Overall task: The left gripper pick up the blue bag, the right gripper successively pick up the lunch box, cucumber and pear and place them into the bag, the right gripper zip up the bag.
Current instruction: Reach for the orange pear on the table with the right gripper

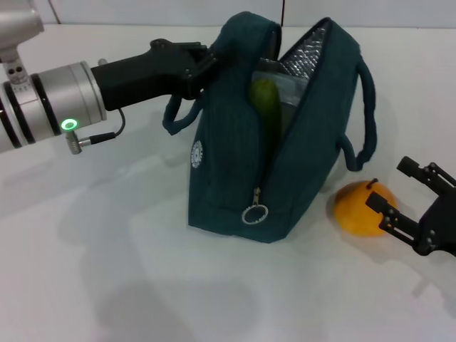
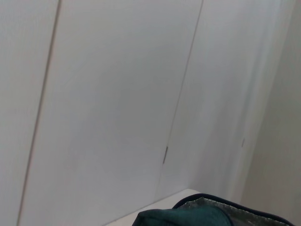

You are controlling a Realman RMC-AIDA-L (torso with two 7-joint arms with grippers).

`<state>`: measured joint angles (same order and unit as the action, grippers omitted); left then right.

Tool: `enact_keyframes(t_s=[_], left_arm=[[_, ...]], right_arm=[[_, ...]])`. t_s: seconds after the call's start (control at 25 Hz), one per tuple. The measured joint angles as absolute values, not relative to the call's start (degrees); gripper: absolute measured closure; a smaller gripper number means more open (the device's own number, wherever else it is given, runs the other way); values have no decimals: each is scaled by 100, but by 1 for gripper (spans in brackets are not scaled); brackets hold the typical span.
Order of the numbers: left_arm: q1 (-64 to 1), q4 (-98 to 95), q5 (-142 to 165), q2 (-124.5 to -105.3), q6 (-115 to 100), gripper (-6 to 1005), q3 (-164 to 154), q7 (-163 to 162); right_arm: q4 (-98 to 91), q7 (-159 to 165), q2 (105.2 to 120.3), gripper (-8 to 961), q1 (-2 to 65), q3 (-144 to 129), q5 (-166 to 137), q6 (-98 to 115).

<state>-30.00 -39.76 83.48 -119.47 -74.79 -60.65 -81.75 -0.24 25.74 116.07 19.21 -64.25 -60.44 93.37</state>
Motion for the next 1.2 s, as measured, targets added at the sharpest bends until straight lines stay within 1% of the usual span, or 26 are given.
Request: enact_keyframes(t_s=[0.44,0.64,0.96,1.2], left_arm=[[-2988,-3911,8374,-11951,-7192,953,-6029,-8082],[-2994,-3874,8380,-11958,-7171,953,-6050,-8068],[-3063,-3762,8384,-11959,-7171,953,-6052,-8043],[-3075,-3761,8360,-11972,-7171,953,-6056,-7988]], right_arm=[[-50,2765,11619,243,2120,-6625,-6057,9242],[-68,2821,11619,332,2178,-6681,-6057,9109],[-71,2822,11619,390,2210,-6679,-6055,9042],[-80,2821,11618,549,2250,-6679,-6055,8934]])
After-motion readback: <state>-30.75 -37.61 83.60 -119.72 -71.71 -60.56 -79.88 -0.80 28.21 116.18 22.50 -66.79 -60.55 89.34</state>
